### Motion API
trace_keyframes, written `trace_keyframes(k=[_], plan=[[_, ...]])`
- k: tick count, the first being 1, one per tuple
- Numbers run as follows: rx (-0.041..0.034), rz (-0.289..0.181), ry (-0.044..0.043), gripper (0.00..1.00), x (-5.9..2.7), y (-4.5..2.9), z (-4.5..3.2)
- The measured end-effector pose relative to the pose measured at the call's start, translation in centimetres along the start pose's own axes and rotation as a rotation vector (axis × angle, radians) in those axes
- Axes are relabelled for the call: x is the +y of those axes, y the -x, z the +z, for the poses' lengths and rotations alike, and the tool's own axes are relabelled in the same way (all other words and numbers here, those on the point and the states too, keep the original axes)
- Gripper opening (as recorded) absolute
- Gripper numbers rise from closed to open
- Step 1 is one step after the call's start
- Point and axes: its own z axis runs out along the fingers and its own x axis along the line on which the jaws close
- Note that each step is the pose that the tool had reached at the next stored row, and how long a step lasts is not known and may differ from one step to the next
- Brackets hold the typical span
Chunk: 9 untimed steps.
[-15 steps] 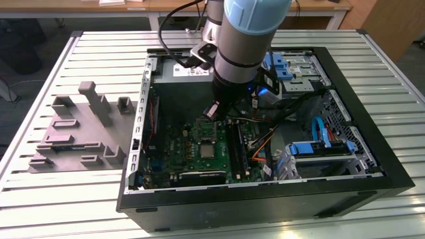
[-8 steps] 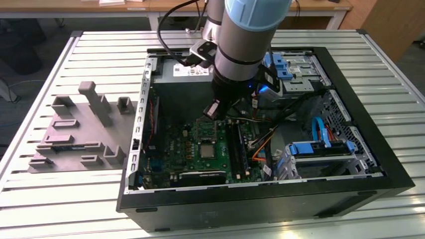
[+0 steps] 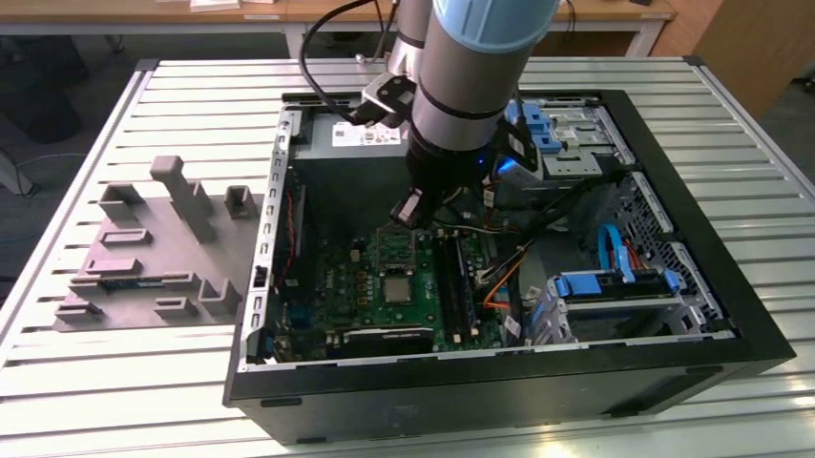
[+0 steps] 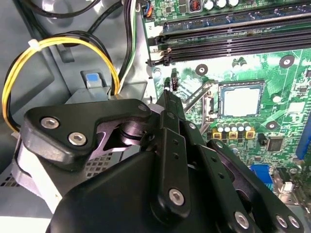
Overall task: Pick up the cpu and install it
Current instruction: 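Close the cpu cover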
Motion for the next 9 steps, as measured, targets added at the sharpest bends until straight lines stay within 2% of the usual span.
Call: trace_keyframes(k=[4, 9], plan=[[0.0029, -0.017, 0.0011, 0.11, 0.04, 0.03, -0.18], [0.0032, -0.020, 0.0013, 0.11, 0.05, 0.03, -0.21]])
